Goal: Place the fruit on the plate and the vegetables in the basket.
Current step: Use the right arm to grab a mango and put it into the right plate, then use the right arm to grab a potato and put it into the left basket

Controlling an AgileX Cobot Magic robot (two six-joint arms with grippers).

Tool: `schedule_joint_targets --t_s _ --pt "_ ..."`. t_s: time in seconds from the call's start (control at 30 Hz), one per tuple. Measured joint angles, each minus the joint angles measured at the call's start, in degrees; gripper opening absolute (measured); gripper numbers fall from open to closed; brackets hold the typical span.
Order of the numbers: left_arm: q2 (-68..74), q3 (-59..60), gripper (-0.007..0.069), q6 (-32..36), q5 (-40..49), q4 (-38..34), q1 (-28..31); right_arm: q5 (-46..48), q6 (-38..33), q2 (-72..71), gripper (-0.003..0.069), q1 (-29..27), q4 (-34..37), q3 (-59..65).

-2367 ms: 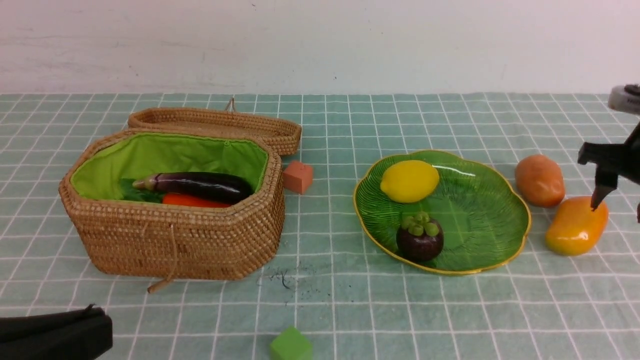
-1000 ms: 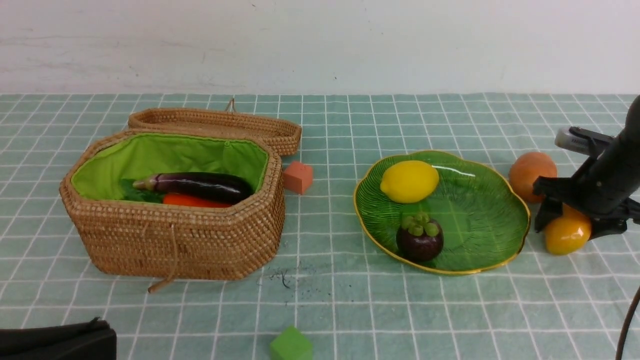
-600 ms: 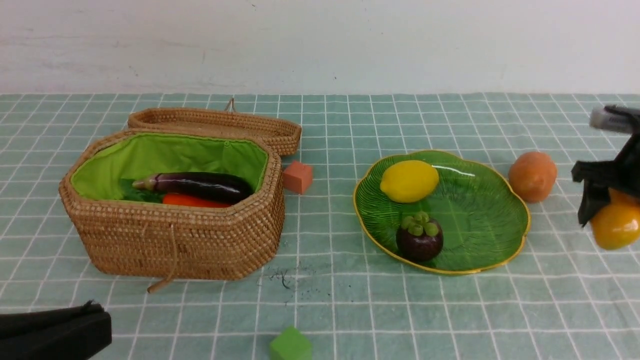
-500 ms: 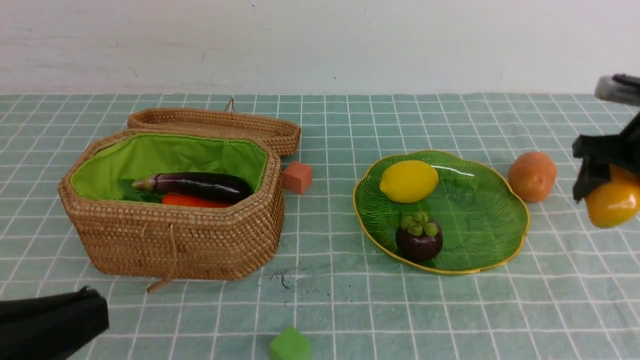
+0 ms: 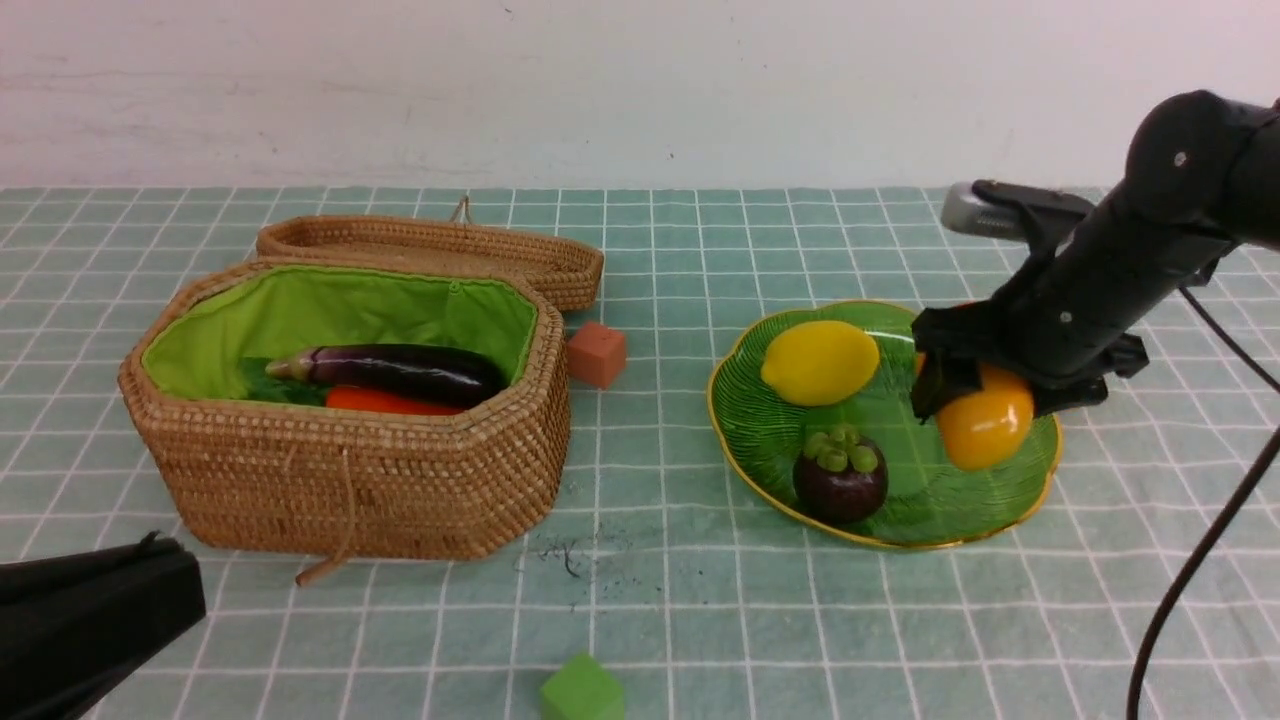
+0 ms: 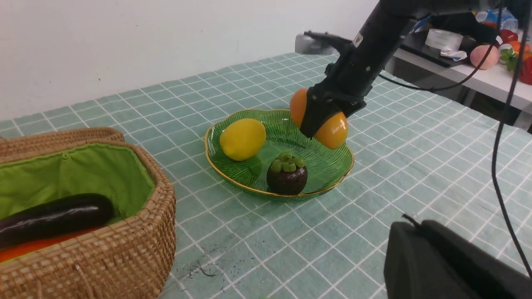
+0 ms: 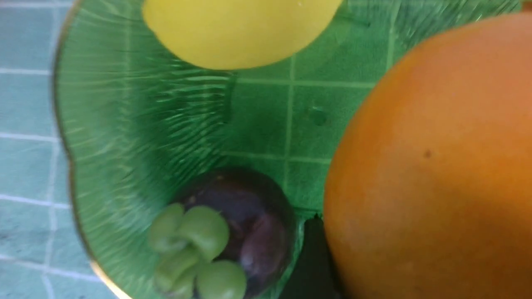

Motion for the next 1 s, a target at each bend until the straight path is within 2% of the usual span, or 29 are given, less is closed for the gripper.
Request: schedule_joint_targets --t_s 0.3,0.53,0.63,0.73,0.83,1.0 --pt "0.0 0.0 -0.0007 0.0 0.3 0.0 0.0 -0.5 0.0 0.4 0.0626 0.0 -0.1 0.0" --pt "0.0 0.0 -0.0007 0.0 0.2 -0.1 0.0 2.1 2.4 -1.4 0.0618 -0.1 -3.1 -0.5" --pt "0.0 0.0 -0.0007 0.1 -0.7 -0.9 0.0 2.8 6.4 -2.5 0.0594 -1.3 -7.0 -2.7" --pt "0.0 0.0 -0.0007 2.0 -5.3 -3.7 0.0 2.3 11.6 -2.4 0.0561 -5.3 -11.7 -7.6" --pt "0.0 0.0 -0.0007 2.9 -6.3 -4.5 0.0 1.5 12.4 -1.1 0.0558 -7.6 -12.1 -10.2" --pt "0.0 0.0 -0.0007 3.7 -5.4 -4.8 0.0 0.8 13.0 5.4 0.0588 -11.8 -8.8 -18.1"
